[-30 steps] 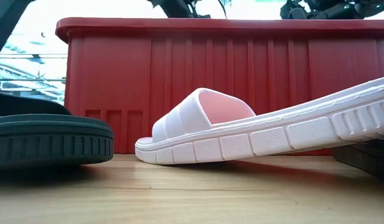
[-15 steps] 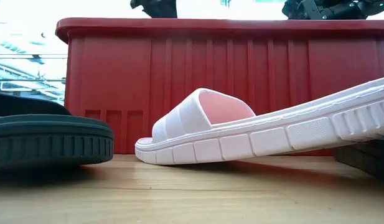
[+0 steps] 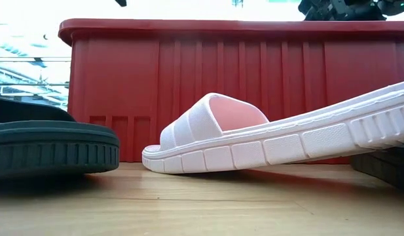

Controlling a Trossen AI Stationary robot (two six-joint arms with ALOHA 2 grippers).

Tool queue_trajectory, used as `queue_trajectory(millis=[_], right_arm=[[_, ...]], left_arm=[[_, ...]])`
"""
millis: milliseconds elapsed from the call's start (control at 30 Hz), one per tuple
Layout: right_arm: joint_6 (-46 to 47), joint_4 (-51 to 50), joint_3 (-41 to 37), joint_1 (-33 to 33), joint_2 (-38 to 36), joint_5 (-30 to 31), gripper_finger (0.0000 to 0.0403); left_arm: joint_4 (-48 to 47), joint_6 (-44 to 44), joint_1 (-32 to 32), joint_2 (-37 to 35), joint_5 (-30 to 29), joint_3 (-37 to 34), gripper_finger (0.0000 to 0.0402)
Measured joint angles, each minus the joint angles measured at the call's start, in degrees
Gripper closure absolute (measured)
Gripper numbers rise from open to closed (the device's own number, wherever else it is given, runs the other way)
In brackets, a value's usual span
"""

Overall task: Pick and place slides into bin
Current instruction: Put the pink slipper into the red bin

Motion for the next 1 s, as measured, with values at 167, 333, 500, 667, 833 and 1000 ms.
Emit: queue_trajectory(millis=[167, 333, 500, 667, 833, 1000], right_arm=[[-0.1, 0.0, 0.0, 0.2, 0.0, 0.0, 0.0248], [-0.2, -0.4, 0.0, 0.2, 0.1, -3.0, 0.0248], [-0.2, -0.4, 0.0, 0.2, 0.1, -4.4, 0.0248], [-0.3, -0.4, 0.0, 0.2, 0.1, -4.5, 0.0248], [-0.4, -0.4, 0.0, 0.2, 0.1, -4.5, 0.0248], [-0.4, -0.4, 0.0, 0.2, 0.1, -4.5, 0.0248]], left_arm=[[0.8, -8.2, -7.7, -1.6, 6.2, 0.0, 0.0252], [0.7, -17.8, -15.6, -0.6, 7.2, -0.1, 0.0252], [0.6, -28.3, -20.6, 1.3, 10.4, -0.1, 0.0252], [0.0, -34.8, -23.7, 3.4, 15.1, 0.0, 0.0252], [-1.1, -38.8, -24.5, 5.4, 17.4, -0.1, 0.0252], [-1.6, -40.0, -24.7, 7.4, 19.7, -0.1, 0.0252]])
